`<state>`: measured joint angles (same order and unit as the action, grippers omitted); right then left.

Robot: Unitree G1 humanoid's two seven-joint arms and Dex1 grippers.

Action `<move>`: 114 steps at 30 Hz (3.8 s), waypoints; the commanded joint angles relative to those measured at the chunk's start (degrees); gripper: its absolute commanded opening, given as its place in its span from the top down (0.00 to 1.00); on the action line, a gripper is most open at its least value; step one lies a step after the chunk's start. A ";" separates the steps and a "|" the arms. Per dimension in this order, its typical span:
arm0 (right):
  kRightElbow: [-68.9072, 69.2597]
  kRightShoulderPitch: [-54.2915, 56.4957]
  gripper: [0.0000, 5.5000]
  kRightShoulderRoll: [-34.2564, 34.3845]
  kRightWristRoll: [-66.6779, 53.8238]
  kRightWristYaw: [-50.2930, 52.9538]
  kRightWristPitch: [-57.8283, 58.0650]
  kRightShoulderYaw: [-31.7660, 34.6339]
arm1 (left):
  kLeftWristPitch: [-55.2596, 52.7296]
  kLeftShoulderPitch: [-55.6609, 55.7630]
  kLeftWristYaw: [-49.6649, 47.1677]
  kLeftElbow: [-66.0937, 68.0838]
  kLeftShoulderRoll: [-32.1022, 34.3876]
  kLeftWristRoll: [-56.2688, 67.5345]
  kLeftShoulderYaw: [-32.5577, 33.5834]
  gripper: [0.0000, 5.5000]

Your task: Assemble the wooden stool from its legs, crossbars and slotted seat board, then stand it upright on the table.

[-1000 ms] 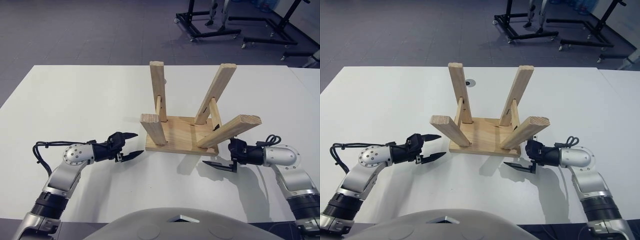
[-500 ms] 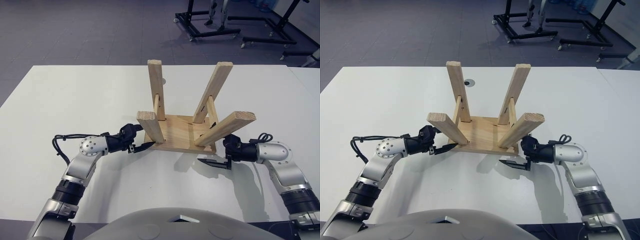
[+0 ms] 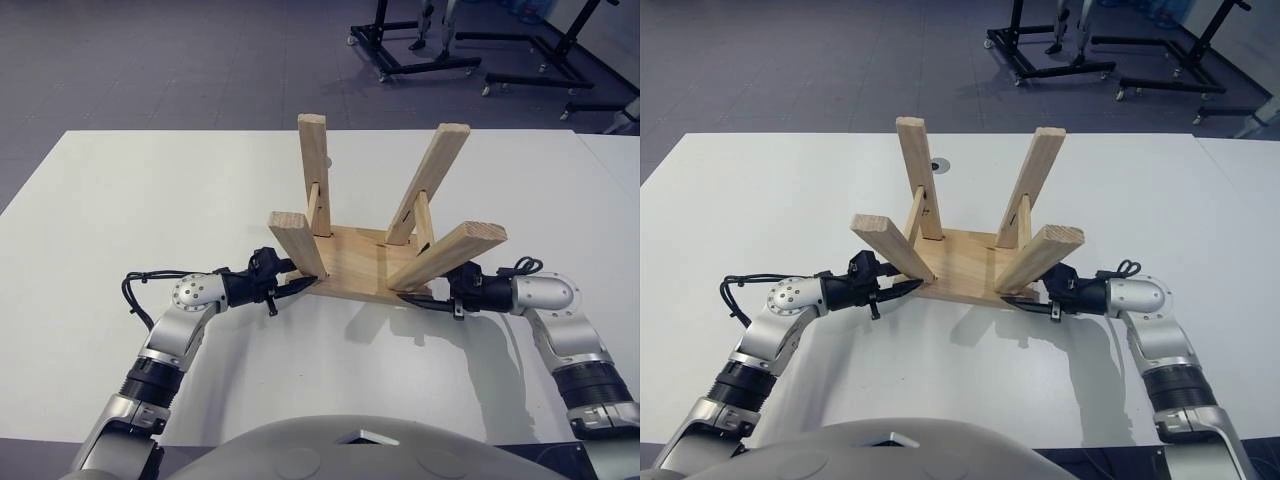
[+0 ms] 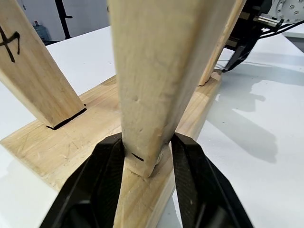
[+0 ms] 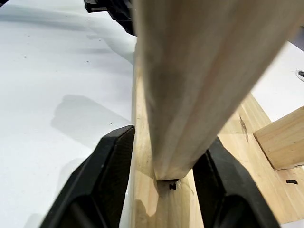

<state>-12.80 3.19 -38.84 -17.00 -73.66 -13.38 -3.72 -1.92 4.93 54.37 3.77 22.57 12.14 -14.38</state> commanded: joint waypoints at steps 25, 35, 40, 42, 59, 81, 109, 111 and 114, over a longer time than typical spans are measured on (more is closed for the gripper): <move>18.85 19.44 0.81 -7.80 -29.92 -6.08 79.99 -6.95 | -62.43 -1.76 -11.48 -26.23 6.82 52.55 20.46 0.63; 3.83 27.65 0.61 -5.06 -25.37 -3.85 82.43 -8.29 | -61.23 0.31 -12.21 -19.65 3.78 55.77 23.00 0.34; 5.23 26.14 0.43 -5.48 -27.38 -4.39 84.64 -7.09 | -64.90 3.57 -12.33 -15.37 6.09 63.73 27.80 0.17; 3.71 26.81 0.35 -5.19 -26.74 -3.72 83.67 -6.39 | -65.52 3.71 -11.73 -13.45 7.86 64.71 29.14 0.11; -12.23 29.28 0.35 -3.40 -19.62 2.63 56.95 13.11 | -45.14 -10.43 -1.54 -17.93 18.17 40.65 26.57 0.02; -22.03 15.93 0.35 1.47 1.76 -10.72 0.90 1.53 | 6.71 -11.20 5.65 2.43 18.05 -1.37 6.69 0.02; -29.59 19.90 0.73 5.81 1.71 -13.53 -4.57 1.73 | 9.94 5.66 7.84 12.26 6.63 -3.25 1.79 0.40; -29.36 19.53 0.73 5.99 1.66 -13.60 -4.75 1.77 | 9.74 6.48 8.69 12.49 6.89 -3.03 1.77 0.46; -29.26 19.47 0.73 6.10 1.68 -13.60 -5.12 1.87 | 8.92 6.85 11.16 11.20 7.15 -1.56 1.60 0.54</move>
<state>-42.72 21.63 -33.24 -15.21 -87.20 -17.61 -2.09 7.83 10.34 63.34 16.25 29.56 9.54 -12.44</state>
